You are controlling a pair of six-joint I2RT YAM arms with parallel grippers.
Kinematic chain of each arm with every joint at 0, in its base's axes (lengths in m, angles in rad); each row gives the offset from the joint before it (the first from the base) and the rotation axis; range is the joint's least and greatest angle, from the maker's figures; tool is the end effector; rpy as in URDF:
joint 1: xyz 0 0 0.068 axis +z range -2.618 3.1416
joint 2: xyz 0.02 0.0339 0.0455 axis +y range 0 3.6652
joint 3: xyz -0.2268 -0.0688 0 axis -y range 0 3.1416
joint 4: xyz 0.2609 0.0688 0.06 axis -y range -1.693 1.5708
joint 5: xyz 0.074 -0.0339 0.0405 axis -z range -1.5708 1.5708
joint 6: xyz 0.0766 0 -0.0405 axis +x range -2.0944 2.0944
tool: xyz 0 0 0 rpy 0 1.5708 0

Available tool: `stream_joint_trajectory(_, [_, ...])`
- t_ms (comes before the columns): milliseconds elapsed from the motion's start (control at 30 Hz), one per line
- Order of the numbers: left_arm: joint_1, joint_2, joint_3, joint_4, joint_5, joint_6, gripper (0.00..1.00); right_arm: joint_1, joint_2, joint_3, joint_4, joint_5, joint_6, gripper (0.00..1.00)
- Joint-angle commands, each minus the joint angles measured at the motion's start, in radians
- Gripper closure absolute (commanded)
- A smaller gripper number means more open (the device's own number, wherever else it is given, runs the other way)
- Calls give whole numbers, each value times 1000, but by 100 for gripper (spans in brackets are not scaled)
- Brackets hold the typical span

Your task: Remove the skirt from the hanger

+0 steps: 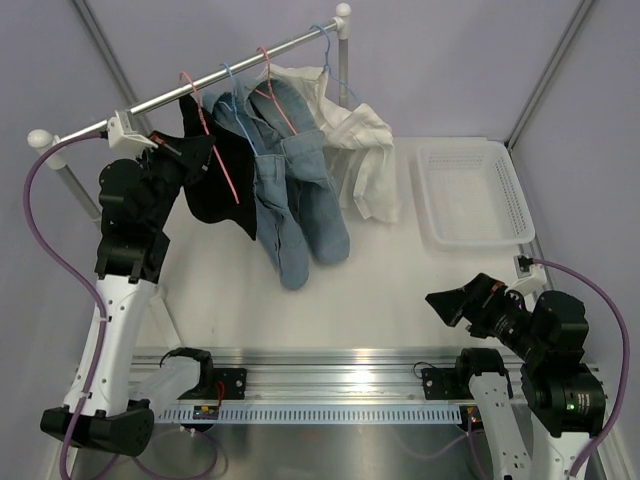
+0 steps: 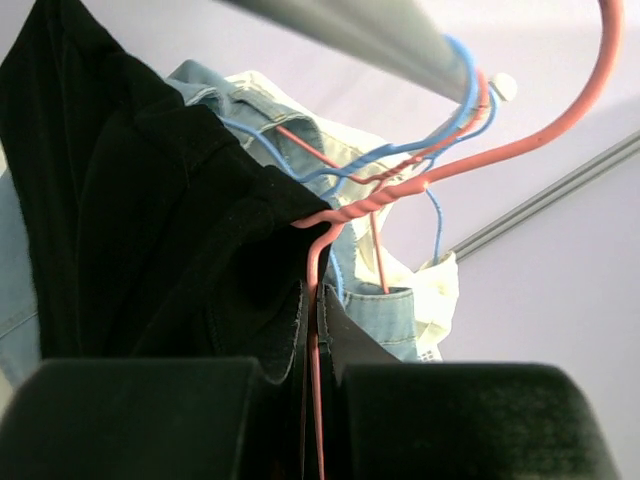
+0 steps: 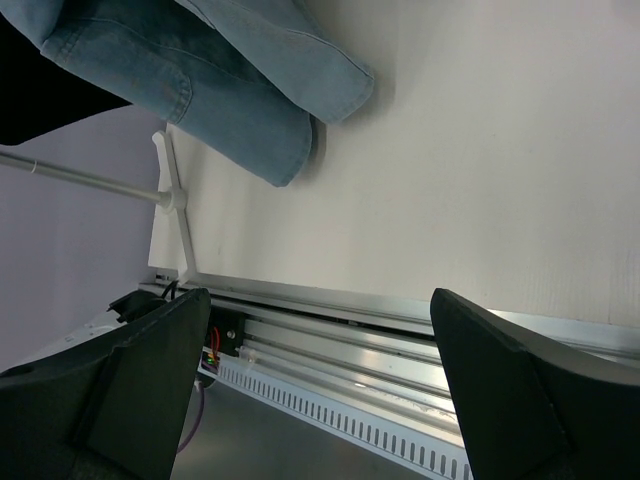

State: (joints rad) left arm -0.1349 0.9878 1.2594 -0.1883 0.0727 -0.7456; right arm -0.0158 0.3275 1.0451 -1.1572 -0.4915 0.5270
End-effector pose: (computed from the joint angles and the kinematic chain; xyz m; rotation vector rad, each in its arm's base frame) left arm 0.2770 -0.0432 0.4431 -0.4034 1.4814 -0.7611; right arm 0.0910 0.0347 0.3430 0.2321 2.0362 0.8159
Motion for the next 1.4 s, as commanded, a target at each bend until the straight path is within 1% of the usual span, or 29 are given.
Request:
stream_joint_trajectory(0, [-6,-40,69,96,45,6,100,-4,27,21,11,-21,-24,1])
stream_joint_trajectory(100, [-8,-58,63,92,58,-12,100,-4,36,27,19,-44,-27,0])
stream_joint_trajectory(233, [-15,-100,48,41,59,-32,100,-4,57,27,27,-85,-67,2])
stream_joint_trajectory(300, [-19,-139,26,21,53,-46,100,-4,96,39,16,-96,-99,3])
stream_joint_trajectory(367, [-31,-188,-12,0,44,-66,100,-4,139,50,27,-117,-111,5])
stream_joint_trajectory(400, [-37,-205,-26,-6,27,-70,100,-4,154,56,51,-154,-105,6])
stream_joint_trajectory(433, [-51,-219,-40,-19,18,-78,100,-4,191,64,65,-180,-91,10])
stream_joint_trajectory(500, [-69,-253,-70,-46,-8,-87,100,-4,237,101,111,-255,-75,14])
stream_joint_trajectory(567, [-95,-271,-89,-56,-30,-80,100,-3,296,140,125,-275,-62,16])
stream_joint_trajectory(600, [-101,-285,-109,-57,-48,-78,100,-3,315,189,131,-275,-61,16])
stream_joint_trajectory(700, [-114,-302,-127,-79,-57,-67,100,10,375,260,165,-297,-30,16])
stream_joint_trajectory(767, [-117,-305,-130,-86,-56,-64,100,66,404,286,192,-292,8,17])
stream_joint_trajectory(833, [-121,-311,-132,-89,-48,-61,100,114,430,297,224,-242,46,17])
stream_joint_trajectory(867, [-123,-313,-132,-92,-44,-63,100,187,439,290,247,-225,65,18])
stream_joint_trajectory(900, [-126,-314,-132,-100,-33,-61,100,235,449,285,290,-178,83,18])
stream_joint_trajectory(967, [-129,-328,-137,-106,-28,-66,100,350,496,297,307,-86,110,18])
stream_joint_trajectory(1000, [-129,-336,-141,-109,-27,-69,100,479,511,300,326,18,116,17])
stream_joint_trajectory(1067, [-131,-354,-152,-120,-24,-69,100,592,559,302,376,135,146,14])
stream_joint_trajectory(1100, [-131,-360,-152,-137,-25,-70,100,682,573,299,404,161,162,14])
stream_joint_trajectory(1167, [-132,-380,-164,-149,-27,-70,100,759,617,294,482,241,195,14])
stream_joint_trajectory(1200, [-134,-389,-172,-154,-27,-70,100,833,634,294,505,267,206,14])
stream_joint_trajectory(1267, [-132,-417,-201,-157,-31,-70,100,902,692,308,568,338,234,14])
stream_joint_trajectory(1300, [-134,-429,-213,-155,-33,-70,100,969,715,312,589,365,257,14])
stream_joint_trajectory(1367, [-135,-474,-256,-136,-43,-60,100,1031,778,331,652,437,281,16])
